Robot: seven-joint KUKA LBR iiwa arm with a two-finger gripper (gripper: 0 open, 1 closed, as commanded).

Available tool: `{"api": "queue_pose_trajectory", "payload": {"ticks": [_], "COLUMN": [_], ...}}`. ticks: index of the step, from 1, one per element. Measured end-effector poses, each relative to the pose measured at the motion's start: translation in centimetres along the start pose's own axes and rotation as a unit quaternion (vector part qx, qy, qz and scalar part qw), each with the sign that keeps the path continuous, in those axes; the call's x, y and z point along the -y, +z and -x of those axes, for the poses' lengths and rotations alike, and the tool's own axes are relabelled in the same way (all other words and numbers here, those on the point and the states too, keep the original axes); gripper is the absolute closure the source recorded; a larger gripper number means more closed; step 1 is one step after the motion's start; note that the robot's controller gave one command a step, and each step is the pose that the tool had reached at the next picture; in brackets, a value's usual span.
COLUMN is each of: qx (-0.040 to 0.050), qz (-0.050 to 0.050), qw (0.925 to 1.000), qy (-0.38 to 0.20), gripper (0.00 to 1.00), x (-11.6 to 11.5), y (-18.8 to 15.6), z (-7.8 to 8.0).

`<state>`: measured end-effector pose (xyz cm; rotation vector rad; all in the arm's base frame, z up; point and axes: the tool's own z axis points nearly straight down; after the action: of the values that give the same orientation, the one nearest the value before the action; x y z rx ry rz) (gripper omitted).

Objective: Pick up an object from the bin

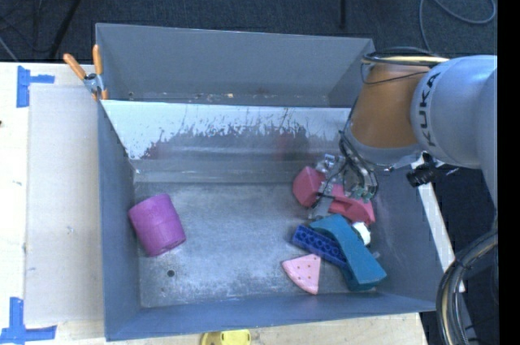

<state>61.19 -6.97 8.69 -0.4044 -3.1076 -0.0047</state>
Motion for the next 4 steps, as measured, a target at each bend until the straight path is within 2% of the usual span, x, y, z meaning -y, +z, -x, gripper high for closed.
{"api": "queue_pose_trajectory", "payload": {"ticks": [3,4], "qx": [-0.0006,0.0021], "qz": [-0.001,-0.001], "qw": [1.0000,1.0000], "qy": [0.000,0.000], "gripper": [1.00,1.00], "x": [0.1,0.1], "y": [-4.1,-5.2], "z": [-0.2,-0.1]}}
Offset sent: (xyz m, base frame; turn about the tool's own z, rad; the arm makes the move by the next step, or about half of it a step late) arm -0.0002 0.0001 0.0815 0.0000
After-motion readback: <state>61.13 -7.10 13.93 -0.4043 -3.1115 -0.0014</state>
